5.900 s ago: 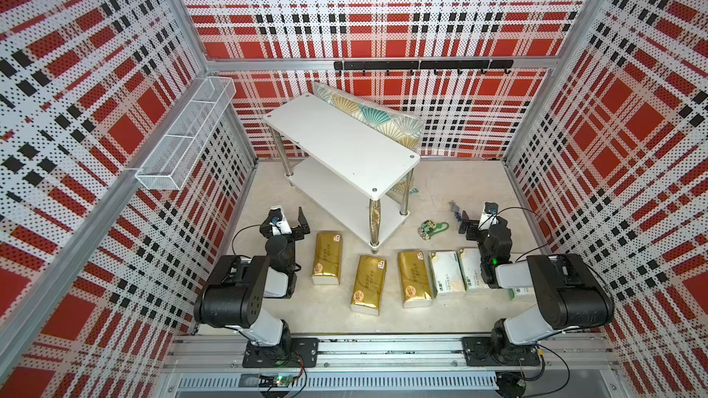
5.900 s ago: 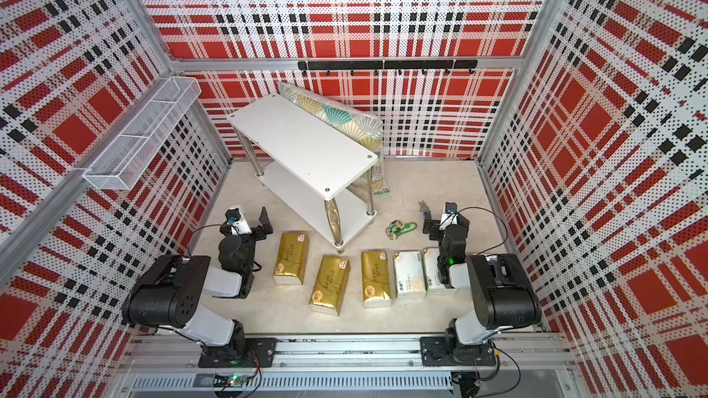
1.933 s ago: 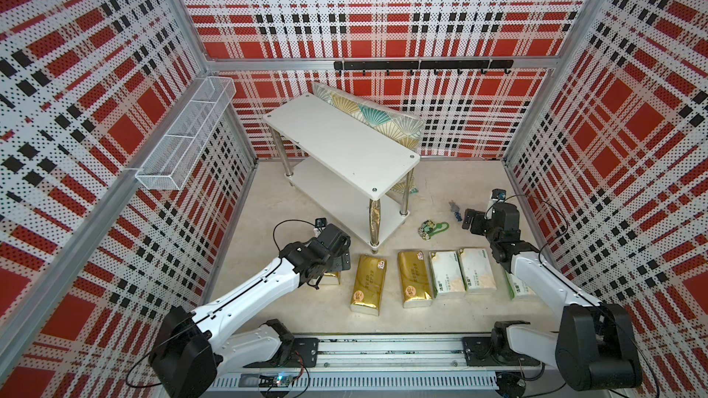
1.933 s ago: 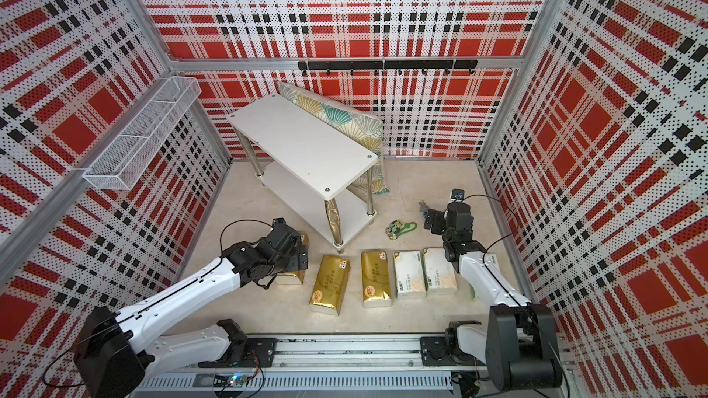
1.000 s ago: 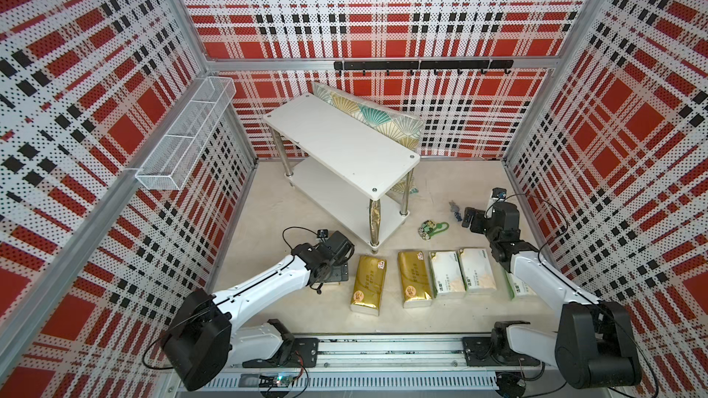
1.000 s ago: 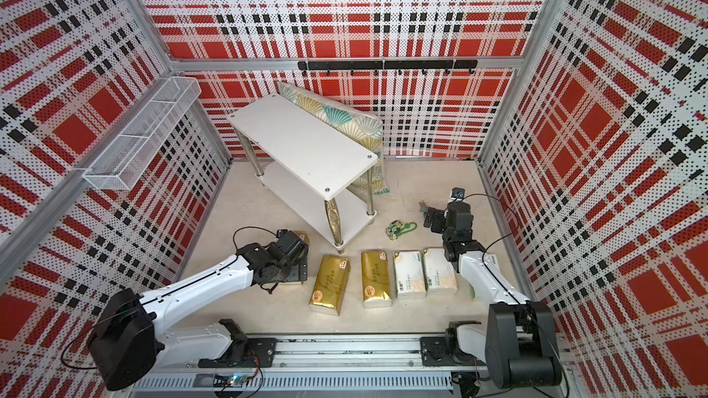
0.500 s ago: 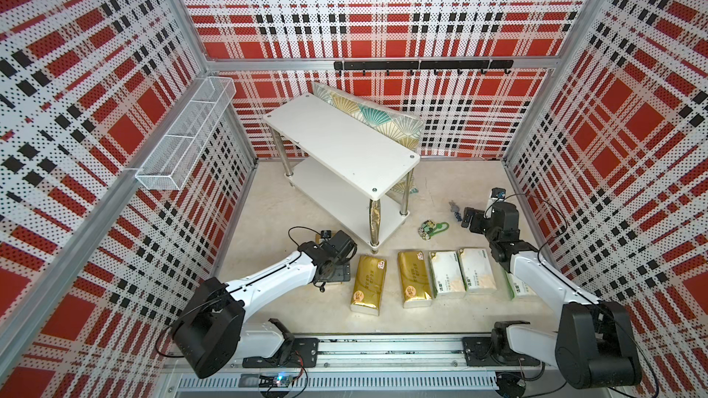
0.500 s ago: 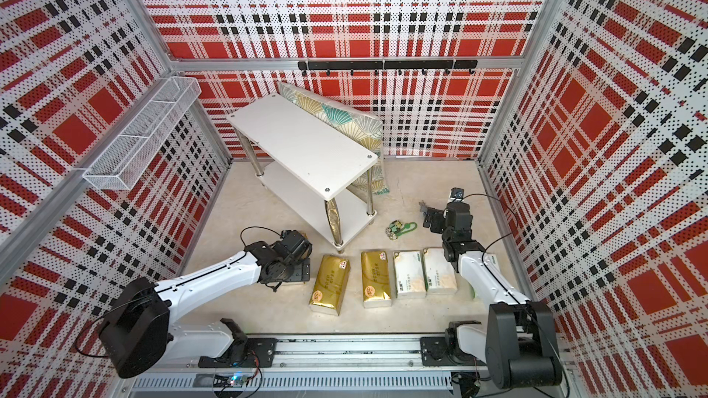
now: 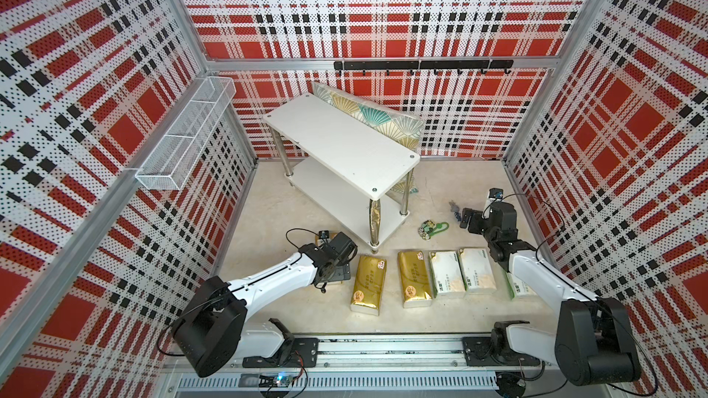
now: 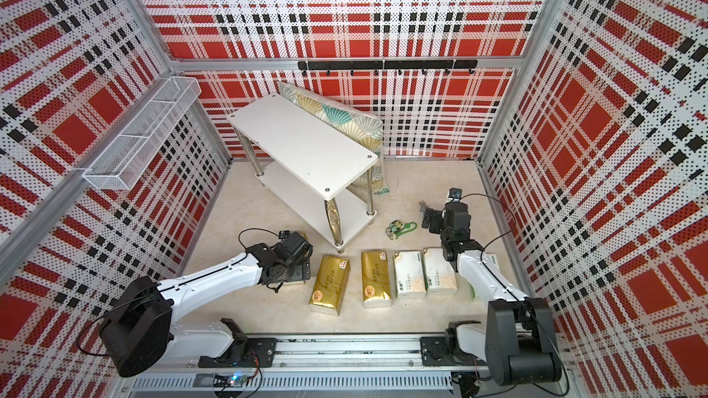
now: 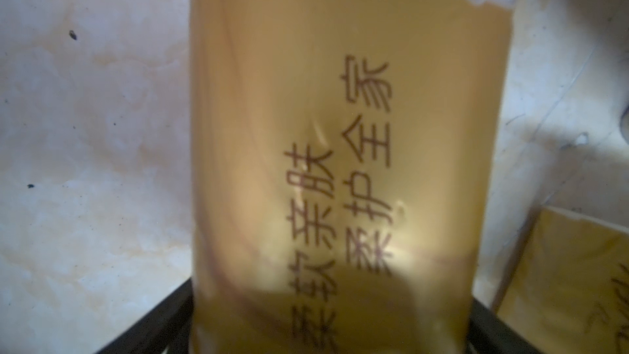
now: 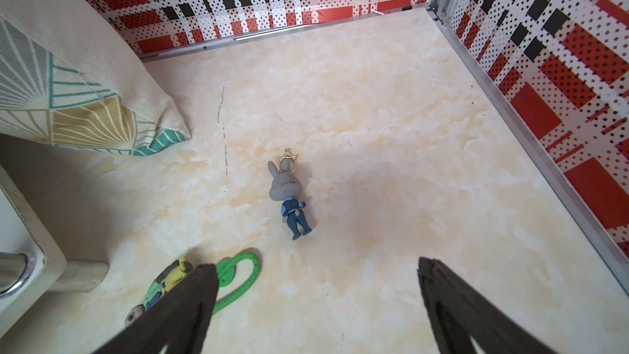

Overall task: Place the tissue boxes on the shelf by color
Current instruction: Pick up the box of tissues from the center of the board.

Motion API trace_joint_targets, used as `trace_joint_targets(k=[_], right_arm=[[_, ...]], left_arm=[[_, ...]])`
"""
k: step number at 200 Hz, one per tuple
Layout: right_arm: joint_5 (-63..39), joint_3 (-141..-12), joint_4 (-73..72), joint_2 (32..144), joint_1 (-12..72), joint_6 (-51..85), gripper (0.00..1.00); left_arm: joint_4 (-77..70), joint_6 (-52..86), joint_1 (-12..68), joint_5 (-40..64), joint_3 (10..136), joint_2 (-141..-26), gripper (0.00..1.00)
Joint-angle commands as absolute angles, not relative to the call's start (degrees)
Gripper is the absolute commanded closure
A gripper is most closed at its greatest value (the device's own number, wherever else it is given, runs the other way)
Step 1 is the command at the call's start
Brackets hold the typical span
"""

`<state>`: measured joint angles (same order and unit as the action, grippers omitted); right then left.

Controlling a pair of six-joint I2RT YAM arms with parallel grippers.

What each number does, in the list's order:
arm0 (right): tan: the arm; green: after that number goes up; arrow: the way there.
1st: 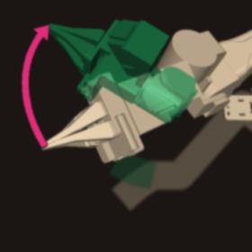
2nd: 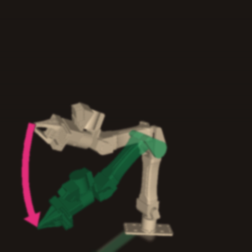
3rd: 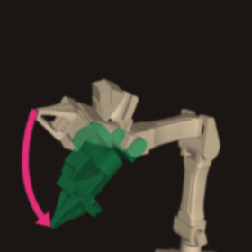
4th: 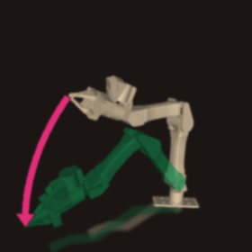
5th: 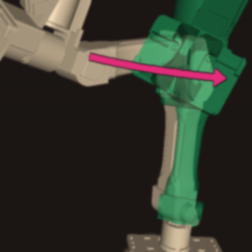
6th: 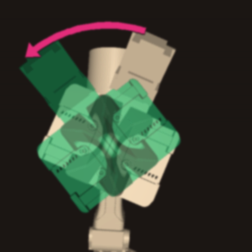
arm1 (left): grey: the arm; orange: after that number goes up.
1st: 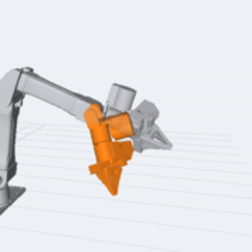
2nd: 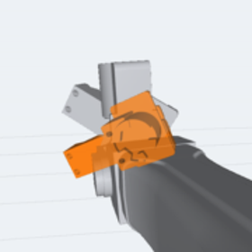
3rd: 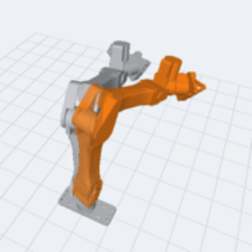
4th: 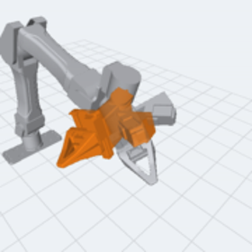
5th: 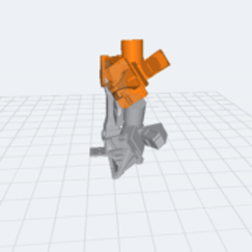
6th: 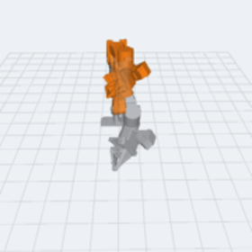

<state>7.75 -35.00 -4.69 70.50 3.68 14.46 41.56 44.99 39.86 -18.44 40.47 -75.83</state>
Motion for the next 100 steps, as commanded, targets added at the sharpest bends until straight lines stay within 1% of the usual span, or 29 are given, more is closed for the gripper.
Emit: trace_joint_targets(k=[1,72,100], right_arm=[[7.9,-35.5,-6.3,70.9,4.2,14.1,0.0],[7.8,-35.6,-6.6,71.6,4.7,13.8,0.0],[7.7,-35.6,-6.7,71.7,4.7,13.8,0.0]], left_arm=[[40.0,47.2,40.5,-20.8,39.7,-75.5,0.01],[36.6,48.1,41.6,-22.4,38.1,-75.0,0.0],[35.9,47.8,41.9,-22.5,37.7,-75.8,0.02]])
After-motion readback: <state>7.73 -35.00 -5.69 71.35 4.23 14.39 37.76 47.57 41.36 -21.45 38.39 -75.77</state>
